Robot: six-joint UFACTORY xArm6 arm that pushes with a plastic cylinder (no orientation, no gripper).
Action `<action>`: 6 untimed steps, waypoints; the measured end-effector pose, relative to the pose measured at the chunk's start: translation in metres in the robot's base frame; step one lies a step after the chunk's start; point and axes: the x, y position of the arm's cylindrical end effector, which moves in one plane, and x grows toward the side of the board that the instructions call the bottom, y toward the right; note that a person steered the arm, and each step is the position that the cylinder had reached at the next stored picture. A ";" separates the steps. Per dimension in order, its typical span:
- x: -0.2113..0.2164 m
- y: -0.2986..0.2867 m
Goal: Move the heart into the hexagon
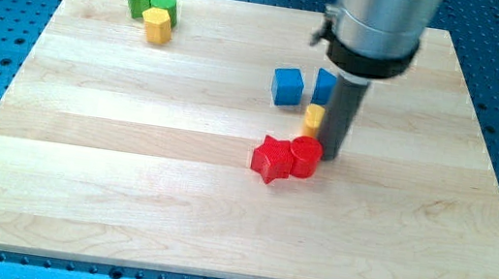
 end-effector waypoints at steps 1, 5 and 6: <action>-0.026 0.025; -0.070 -0.127; -0.074 -0.163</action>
